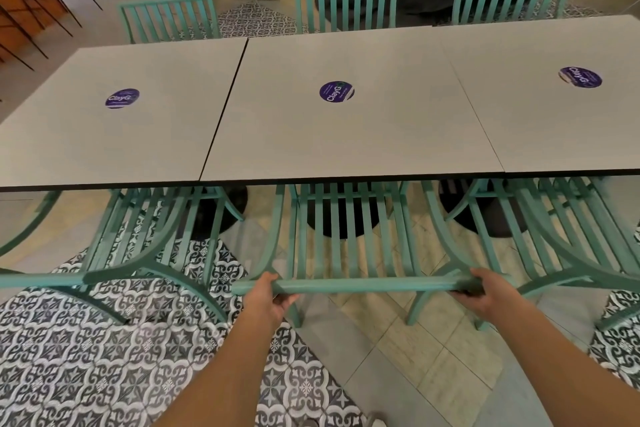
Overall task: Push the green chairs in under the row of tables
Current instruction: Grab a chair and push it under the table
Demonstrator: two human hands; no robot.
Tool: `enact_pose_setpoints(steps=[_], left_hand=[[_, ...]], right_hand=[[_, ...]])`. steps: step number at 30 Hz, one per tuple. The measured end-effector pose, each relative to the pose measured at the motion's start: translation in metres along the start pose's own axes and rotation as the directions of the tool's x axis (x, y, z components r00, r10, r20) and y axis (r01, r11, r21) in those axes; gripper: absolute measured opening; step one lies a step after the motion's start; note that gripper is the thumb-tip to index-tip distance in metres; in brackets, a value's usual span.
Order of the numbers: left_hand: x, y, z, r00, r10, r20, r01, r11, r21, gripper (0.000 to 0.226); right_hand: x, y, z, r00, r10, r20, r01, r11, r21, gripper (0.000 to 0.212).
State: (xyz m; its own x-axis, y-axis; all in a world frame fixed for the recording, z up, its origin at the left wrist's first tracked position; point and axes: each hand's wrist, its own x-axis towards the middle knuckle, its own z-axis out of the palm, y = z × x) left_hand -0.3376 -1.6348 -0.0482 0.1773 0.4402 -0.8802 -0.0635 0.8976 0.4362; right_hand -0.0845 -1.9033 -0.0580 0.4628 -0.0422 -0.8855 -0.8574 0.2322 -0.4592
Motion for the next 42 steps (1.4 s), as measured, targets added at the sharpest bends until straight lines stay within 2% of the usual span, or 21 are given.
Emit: enact_pose_setpoints(steps=[29,42], left_hand=[[0.004,0.016,0.018,0.999,0.049,0.016,-0.05,0.995,0.082,0.039],[0.006,0.02,0.02,0.999,0.049,0.007,-0.05,0.997,0.056,0.039]], right_hand=[[0.006,-0.008,0.026,0.998,-0.04,0.039,0.041,0.999,-0.028,0.048],[0.006,-0.009,0.029,0.999,-0.028,0.044,0.029,0.999,-0.03,0.049]])
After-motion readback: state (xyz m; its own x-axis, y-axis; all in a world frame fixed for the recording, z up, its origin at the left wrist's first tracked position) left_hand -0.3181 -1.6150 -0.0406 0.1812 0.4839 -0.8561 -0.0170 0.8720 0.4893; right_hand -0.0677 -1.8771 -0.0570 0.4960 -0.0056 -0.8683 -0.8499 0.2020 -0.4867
